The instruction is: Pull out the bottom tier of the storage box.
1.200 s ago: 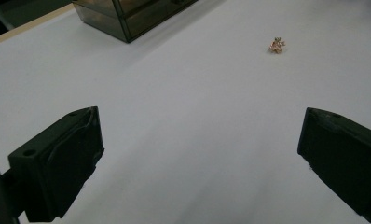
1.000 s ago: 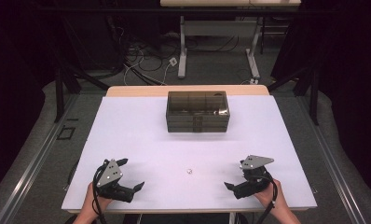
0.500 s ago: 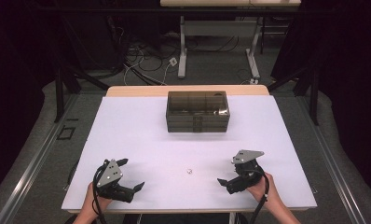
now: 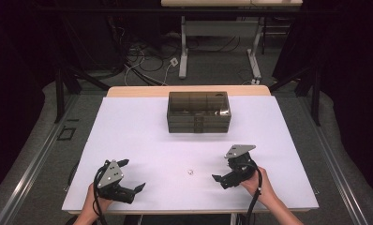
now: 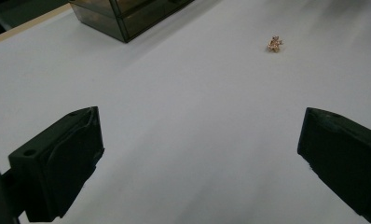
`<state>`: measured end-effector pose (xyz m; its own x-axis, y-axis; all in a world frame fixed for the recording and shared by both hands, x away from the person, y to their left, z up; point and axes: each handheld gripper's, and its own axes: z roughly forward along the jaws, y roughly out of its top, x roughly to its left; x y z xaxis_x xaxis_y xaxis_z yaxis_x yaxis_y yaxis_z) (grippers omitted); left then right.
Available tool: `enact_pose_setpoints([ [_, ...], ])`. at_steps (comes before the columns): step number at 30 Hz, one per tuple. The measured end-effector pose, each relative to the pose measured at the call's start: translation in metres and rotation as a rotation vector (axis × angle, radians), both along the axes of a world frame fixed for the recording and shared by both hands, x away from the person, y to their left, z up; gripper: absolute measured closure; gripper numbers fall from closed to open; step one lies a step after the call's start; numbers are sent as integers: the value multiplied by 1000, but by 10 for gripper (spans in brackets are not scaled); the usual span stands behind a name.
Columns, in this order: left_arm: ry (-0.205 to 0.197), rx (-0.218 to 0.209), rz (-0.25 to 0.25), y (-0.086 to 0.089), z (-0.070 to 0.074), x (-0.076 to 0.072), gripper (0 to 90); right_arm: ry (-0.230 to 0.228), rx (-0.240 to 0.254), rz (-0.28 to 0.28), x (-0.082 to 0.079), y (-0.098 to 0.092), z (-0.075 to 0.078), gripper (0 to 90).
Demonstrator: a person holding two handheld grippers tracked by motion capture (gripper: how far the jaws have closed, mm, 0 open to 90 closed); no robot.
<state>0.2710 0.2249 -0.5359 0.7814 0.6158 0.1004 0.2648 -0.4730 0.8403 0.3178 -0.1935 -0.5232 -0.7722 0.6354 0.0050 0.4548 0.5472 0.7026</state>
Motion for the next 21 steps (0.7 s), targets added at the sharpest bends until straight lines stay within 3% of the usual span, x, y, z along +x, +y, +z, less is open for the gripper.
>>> enact_pose_setpoints([
  [21, 1, 7, -5, 0, 0, 0, 2, 40, 2, -39, 21, 13, 3, 0],
])
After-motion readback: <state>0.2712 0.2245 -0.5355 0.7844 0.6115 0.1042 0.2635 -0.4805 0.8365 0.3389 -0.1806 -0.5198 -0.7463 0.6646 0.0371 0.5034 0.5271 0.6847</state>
